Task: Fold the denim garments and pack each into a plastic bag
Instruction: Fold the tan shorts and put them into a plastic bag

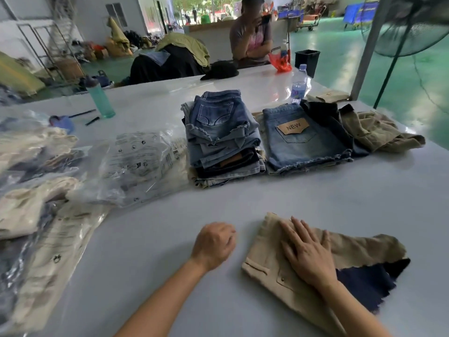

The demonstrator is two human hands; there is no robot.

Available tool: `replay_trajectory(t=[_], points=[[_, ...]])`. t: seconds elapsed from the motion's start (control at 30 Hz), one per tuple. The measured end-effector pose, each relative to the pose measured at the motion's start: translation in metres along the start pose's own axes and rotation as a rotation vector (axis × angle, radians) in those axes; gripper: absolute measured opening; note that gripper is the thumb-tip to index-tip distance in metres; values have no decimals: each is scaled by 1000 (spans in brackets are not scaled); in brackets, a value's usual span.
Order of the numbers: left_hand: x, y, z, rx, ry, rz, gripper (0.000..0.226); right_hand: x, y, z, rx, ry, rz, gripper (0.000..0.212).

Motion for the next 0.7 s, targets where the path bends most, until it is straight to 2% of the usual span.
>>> replay_trajectory(t=[0.07,0.13,0.2,0.37,0.43,0.47,0.5,0.57,0.63,0.67,0.7], points=[[14,82,32,68,-87,245,37,1,-3,-1,-1,-12,-29,54],[27,165,50,206,-63,505,32,1,-3,0,-17,-18,-46,53],[41,230,58,297,14,696,34,1,2,4,-20,-36,-46,57],[66,335,29,249,316,874,62,-3,7,20,7,-92,-44,55],[71,360,12,181,378,919,74,-1,7,18,-1,-94,-50,54],[75,361,12,160,340,919,75,0,6,17,-21,-104,-48,53],[81,355,22,168,216,892,70,0,4,17,-21,-105,-58,53],[86,315,59,183,-201,744,47,0,2,17,-23,-115,-57,53],[75,246,100,262,-480,559,31,0,3,19,-22,-152,-53,51],[65,205,108,272,-542,458,29,0,3,18,-20,-141,-51,52],[55,162,102,231,-523,347,27,-2,5,22,-24,-143,-59,55]])
Point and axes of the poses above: each hand's wrist, its own x-axis towards the middle knuckle, its own z-axis out of the back of the hand, y = z × x, the point moved 10 cm from there along x, towards the middle knuckle, and after that the axes turned 2 degrees about y, right-handed, at the moved point
